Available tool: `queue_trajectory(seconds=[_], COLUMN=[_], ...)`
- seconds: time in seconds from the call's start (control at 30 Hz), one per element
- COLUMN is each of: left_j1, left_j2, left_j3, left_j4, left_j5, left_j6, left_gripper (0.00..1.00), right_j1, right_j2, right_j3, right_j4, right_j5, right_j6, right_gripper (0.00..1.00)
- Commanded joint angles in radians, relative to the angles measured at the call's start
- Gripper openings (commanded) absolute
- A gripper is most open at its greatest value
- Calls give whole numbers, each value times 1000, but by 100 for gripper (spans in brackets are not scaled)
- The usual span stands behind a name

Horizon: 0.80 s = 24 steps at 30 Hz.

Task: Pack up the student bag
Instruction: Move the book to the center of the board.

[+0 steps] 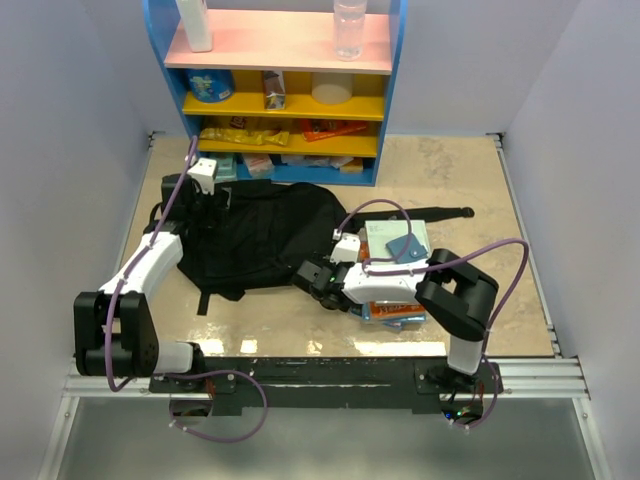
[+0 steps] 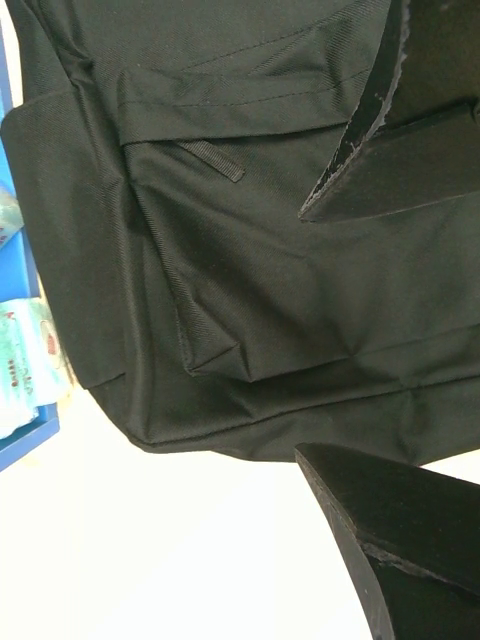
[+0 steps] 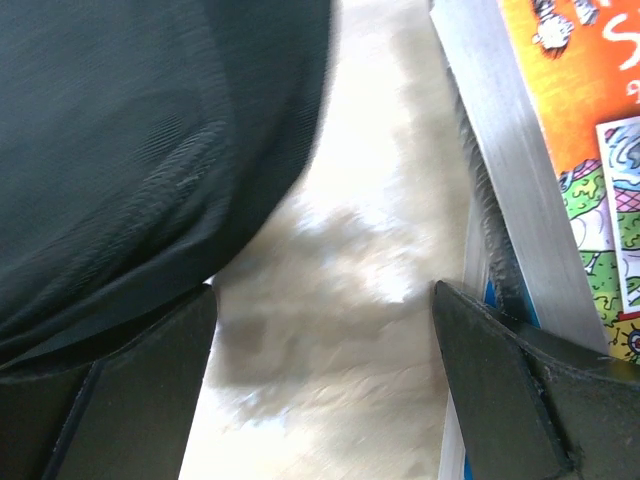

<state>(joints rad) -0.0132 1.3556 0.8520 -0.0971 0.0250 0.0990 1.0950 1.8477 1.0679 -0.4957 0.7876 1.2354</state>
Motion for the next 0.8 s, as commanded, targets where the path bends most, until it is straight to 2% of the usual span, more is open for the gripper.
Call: queue_trajectory(seconds=[0.0, 0.4, 0.53, 0.63, 0.77], left_j1=[12, 13, 13, 36, 45], left_j2=[-4, 17, 34, 43, 48], left_j3=[-14, -27, -30, -31, -34], left_j4=[56, 79, 80, 80, 80], left_j5=[-7, -2, -22, -46, -36], left_j6=[28, 39, 45, 47, 48], left_gripper=[94, 93, 93, 93, 94], right_j1=[-78, -113, -147, -173, -181], right_j2=[25, -19, -67, -102, -192], right_j3=[-98, -174, -184, -172, -140], right_j4=[-150, -210, -213, -260, -279], right_j5=[22, 38, 13, 7, 33], right_j6=[75, 107, 101, 121, 70], right_gripper=[92, 92, 88, 88, 89])
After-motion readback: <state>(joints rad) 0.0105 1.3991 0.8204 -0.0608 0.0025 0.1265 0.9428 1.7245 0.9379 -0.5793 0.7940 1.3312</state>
